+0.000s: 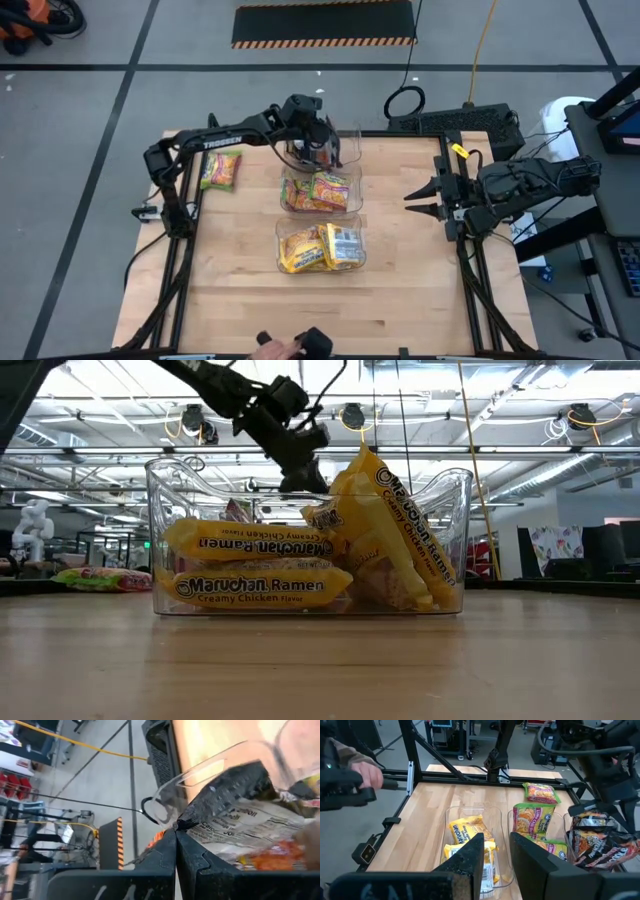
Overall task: Sort Maruchan noodles
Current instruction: Put the black noodle pack into the top transparent bin
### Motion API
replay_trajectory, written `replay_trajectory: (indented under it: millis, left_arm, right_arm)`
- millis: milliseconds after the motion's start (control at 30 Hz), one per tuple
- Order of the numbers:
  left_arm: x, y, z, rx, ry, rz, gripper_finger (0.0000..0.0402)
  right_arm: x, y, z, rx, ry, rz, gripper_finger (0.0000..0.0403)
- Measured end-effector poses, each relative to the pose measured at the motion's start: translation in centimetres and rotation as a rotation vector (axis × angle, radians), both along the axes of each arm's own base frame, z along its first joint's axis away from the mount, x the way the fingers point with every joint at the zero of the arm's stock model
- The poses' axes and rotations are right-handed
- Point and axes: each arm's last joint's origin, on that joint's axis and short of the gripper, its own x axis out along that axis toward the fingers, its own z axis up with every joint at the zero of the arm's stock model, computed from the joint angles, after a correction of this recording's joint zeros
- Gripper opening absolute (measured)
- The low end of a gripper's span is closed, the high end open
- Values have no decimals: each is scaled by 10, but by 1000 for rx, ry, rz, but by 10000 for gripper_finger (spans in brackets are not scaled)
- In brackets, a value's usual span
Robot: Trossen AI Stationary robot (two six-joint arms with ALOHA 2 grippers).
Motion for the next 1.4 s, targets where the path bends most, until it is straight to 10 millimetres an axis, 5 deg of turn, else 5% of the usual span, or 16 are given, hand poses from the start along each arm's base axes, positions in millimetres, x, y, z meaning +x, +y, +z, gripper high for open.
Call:
replay_trajectory:
  millis: [367,833,1400]
  left_arm:
    - [14,14,-41,21,85,-39,0]
    - [11,32,-32,92,14,28,0]
    - [5,22,-45,-85,110,100,1]
  right_arm:
    - [0,0,0,-2,0,-5,91]
    - [0,-1,0,-12,-1,-28,91]
    - [-1,-1,-1,-15,12,-28,91]
